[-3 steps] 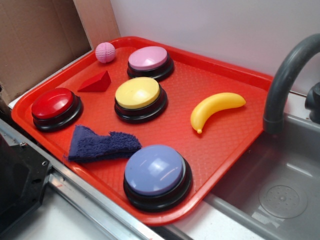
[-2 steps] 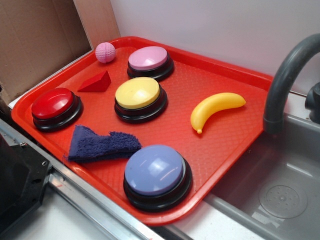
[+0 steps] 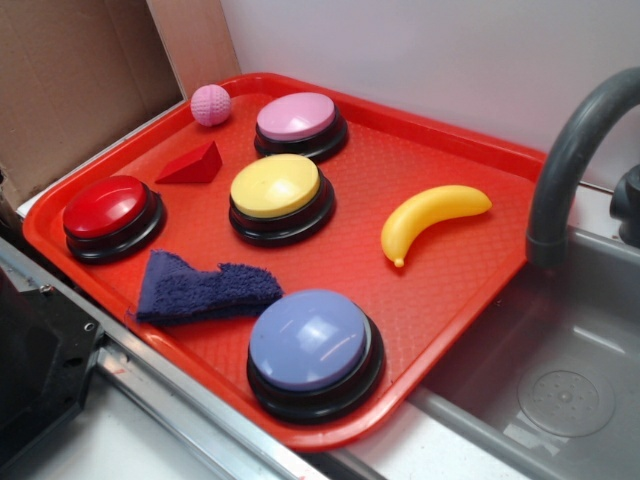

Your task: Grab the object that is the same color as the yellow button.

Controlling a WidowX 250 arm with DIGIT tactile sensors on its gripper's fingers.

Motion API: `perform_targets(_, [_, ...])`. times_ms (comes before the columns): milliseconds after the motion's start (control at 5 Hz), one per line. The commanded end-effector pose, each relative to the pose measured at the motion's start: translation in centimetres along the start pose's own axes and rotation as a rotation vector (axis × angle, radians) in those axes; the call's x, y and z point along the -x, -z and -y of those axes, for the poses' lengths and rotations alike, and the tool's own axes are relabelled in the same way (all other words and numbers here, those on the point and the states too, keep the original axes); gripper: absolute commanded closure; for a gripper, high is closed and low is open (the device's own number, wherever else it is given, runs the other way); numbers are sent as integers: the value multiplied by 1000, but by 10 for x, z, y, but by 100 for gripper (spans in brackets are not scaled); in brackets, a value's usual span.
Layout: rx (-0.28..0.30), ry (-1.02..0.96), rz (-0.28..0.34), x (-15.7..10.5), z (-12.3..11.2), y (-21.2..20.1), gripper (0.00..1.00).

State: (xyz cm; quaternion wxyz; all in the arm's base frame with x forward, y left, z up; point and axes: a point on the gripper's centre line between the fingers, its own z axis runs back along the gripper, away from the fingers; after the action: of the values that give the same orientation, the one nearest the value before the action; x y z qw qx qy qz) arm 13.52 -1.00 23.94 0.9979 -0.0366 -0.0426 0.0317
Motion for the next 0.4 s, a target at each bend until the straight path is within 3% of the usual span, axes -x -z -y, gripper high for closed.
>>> perform_targets(0, [97, -78, 78, -72, -21, -24, 0])
perform_targets(200, [139, 24, 87, -104, 13, -26, 0])
